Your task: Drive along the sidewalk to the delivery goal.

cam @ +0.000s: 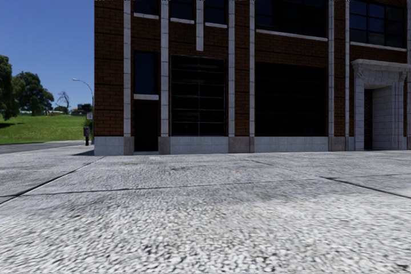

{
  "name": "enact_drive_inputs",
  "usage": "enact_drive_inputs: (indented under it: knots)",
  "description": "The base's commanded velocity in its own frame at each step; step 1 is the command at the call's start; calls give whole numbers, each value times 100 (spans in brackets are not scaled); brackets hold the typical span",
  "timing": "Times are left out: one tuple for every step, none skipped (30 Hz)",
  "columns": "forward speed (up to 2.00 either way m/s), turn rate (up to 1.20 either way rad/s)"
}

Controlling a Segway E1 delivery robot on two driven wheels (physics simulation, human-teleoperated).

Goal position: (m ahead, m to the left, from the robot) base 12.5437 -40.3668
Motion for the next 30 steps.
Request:
enact_drive_inputs:
  knots:
    - [172,-46]
    - [172,-46]
    - [172,-46]
    - [172,-46]
    - [172,-46]
    - [172,-46]
    - [172,-46]
    - [172,-46]
    - [172,-46]
    - [172,-46]
    - [172,-46]
    - [172,-46]
    - [172,-46]
    - [172,-46]
    - [172,-46]
    - [172,-46]
    - [172,-46]
    - [172,-46]
    - [172,-46]
    - [172,-46]
    - [172,-46]
    - [172,-46]
    - [172,-46]
    - [172,-46]
    - [172,-46]
    - [172,-46]
    - [172,-46]
    - [172,-46]
    - [172,-46]
    - [172,-46]
